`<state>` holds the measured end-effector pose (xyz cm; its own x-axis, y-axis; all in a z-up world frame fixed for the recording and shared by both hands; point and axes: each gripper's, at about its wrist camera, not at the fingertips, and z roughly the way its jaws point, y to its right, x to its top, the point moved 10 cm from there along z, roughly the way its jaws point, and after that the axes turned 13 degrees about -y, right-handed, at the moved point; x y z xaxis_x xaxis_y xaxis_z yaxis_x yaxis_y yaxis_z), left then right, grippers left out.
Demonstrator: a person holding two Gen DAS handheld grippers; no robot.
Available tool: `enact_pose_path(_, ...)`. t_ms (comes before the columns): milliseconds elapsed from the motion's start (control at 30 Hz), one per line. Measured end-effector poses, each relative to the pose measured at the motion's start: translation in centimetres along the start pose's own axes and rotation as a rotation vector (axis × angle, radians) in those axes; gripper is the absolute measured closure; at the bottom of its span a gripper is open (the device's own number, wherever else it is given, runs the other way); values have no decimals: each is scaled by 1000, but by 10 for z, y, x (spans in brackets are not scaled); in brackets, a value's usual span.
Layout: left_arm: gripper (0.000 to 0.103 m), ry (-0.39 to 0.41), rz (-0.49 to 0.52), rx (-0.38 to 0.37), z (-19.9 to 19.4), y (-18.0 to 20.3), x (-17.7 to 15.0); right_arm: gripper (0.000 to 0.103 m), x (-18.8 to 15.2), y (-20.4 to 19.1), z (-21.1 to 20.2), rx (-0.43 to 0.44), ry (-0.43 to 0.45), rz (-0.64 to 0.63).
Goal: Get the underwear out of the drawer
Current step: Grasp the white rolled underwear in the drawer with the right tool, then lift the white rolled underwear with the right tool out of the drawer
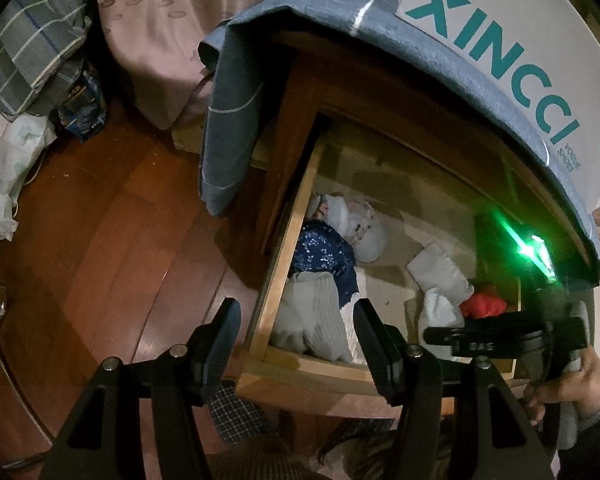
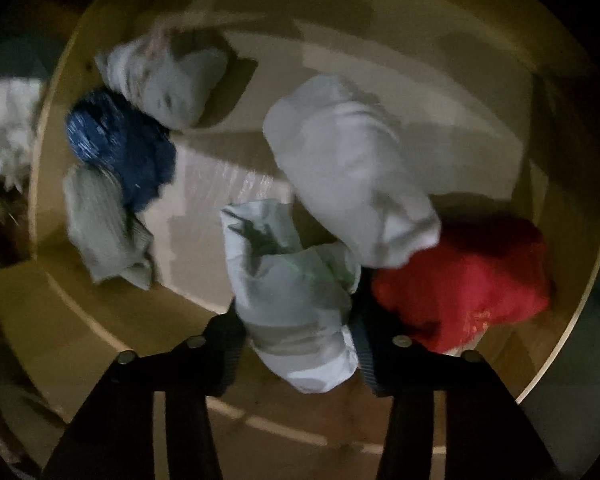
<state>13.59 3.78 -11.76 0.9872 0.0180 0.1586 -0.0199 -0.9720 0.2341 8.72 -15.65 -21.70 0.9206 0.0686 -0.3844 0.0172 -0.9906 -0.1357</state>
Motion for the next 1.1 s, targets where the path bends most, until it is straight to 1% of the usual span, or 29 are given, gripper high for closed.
enact_pose_path(67, 43, 0, -4, 2, 0, 0, 0, 62, -11, -2, -3, 20, 21, 7)
enact_pose_path(167, 43, 4, -8, 9, -1, 0, 0, 62, -15, 1, -2, 53, 24, 23)
enact_pose_path(233, 43, 9, 0, 20, -1, 2, 0, 62, -15, 3, -2, 47, 24, 23)
enact_pose_path(267, 43, 8, 4, 27, -1, 2, 0, 62, -15, 1, 1, 41, 7, 17)
enact_pose_path(367, 43, 7, 8, 34, -1, 1, 0, 60, -9, -1, 2, 0, -10, 6)
enact_pose_path(400, 43, 6, 6, 31, -1, 1, 0, 57, -8, -2, 6, -14, -32, 0)
enact_pose_path(433, 43, 4, 5, 28, -1, 1, 0, 56, -8, 9, -1, -19, -38, -4)
enact_pose_path(567, 43, -2, 4, 20, -1, 0, 1, 53, -6, 0, 3, -88, -62, -47)
enact_pose_path(600, 43, -3, 5, 20, -1, 0, 0, 52, -1, -2, 2, -98, -69, -52)
enact_pose_path(767, 43, -5, 5, 19, -1, 0, 0, 46, -1, -11, 10, -162, -115, -105)
enact_pose_path(800, 43, -5, 4, 19, -1, 0, 0, 45, 9, -22, 12, -180, -121, -116)
enact_pose_path(833, 43, -5, 3, 19, -1, 0, 0, 44, 27, -24, 19, -190, -124, -124)
enact_pose_path(933, 43, -8, 5, 20, -1, 1, 0, 42, 30, -25, 27, -242, -148, -160)
enact_pose_path(1033, 43, -8, 4, 18, 0, 1, 0, 41, 33, -32, 30, -250, -167, -170)
enact_pose_path(1100, 43, -13, 2, 17, 0, 1, 0, 43, 34, -33, 33, -248, -160, -167)
